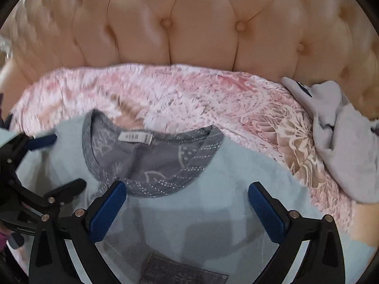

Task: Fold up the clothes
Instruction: 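Move the right tool over the shirt toward the sleeve cuff beside the pocket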

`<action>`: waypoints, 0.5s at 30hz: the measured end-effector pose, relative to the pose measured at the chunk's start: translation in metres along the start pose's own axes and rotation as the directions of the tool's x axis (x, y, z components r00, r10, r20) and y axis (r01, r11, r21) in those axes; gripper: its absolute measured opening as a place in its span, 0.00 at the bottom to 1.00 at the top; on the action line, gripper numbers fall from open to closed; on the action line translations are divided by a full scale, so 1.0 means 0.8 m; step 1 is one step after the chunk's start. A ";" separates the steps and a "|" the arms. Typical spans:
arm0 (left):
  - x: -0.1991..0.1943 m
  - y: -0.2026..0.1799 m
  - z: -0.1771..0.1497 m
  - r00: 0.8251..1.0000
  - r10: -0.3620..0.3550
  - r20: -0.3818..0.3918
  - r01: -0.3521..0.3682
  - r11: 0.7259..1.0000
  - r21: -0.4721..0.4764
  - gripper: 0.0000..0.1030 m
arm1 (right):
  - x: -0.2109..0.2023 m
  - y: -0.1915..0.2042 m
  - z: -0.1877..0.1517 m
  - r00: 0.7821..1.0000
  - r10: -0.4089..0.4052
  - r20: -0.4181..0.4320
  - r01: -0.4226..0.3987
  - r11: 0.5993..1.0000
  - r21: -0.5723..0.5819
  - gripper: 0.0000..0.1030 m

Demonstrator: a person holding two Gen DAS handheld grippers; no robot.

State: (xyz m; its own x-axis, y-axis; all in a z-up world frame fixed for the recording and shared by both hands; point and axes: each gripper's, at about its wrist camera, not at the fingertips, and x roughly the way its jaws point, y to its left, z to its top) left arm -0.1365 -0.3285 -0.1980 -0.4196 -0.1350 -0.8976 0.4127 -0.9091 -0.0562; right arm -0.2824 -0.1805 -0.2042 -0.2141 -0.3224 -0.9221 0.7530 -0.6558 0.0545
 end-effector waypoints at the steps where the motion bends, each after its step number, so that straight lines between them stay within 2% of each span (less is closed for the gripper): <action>1: 0.000 0.000 -0.001 1.000 0.002 0.002 -0.002 1.000 -0.002 1.00 | 0.009 -0.001 -0.002 1.000 0.001 -0.026 -0.002 1.000 -0.001 1.00; 2: 0.000 0.000 -0.001 1.000 0.006 0.004 -0.006 1.000 -0.003 1.00 | 0.018 -0.001 -0.004 0.999 -0.001 -0.047 0.001 1.000 -0.013 1.00; 4: -0.001 0.000 -0.002 1.000 0.008 0.009 -0.008 1.000 -0.007 1.00 | 0.016 -0.001 -0.004 1.000 0.011 -0.014 -0.011 1.000 -0.020 1.00; 6: -0.002 0.001 -0.001 1.000 0.001 0.002 -0.001 1.000 -0.015 1.00 | 0.008 -0.007 0.003 0.999 0.029 -0.017 -0.029 1.000 0.008 1.00; 10: -0.004 0.003 -0.001 1.000 0.004 -0.005 -0.004 0.999 -0.046 1.00 | -0.026 -0.008 -0.007 0.997 0.027 0.079 -0.031 0.998 0.052 1.00; 11: -0.010 0.002 -0.004 1.000 0.003 0.008 -0.002 0.998 -0.066 1.00 | -0.020 -0.010 -0.010 0.998 0.020 0.054 -0.023 0.998 0.053 1.00; 12: -0.018 0.001 -0.007 1.000 0.001 0.026 0.001 0.996 -0.090 1.00 | -0.005 -0.012 -0.014 1.000 -0.003 -0.007 0.003 0.999 0.041 1.00; 13: -0.027 0.000 -0.010 0.999 -0.001 0.044 0.006 0.994 -0.113 1.00 | 0.000 -0.008 -0.016 1.000 -0.023 -0.018 0.023 1.000 0.009 1.00; 15: -0.048 -0.011 -0.020 0.997 -0.031 0.073 0.041 0.991 -0.127 1.00 | -0.013 -0.004 -0.018 1.000 0.002 0.006 -0.002 1.000 -0.017 1.00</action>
State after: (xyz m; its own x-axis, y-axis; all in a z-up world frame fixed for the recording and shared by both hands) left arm -0.1109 -0.3093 -0.1703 -0.4905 -0.1350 -0.8609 0.4950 -0.8562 -0.1478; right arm -0.2735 -0.1649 -0.2001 -0.2164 -0.3274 -0.9198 0.7638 -0.6435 0.0494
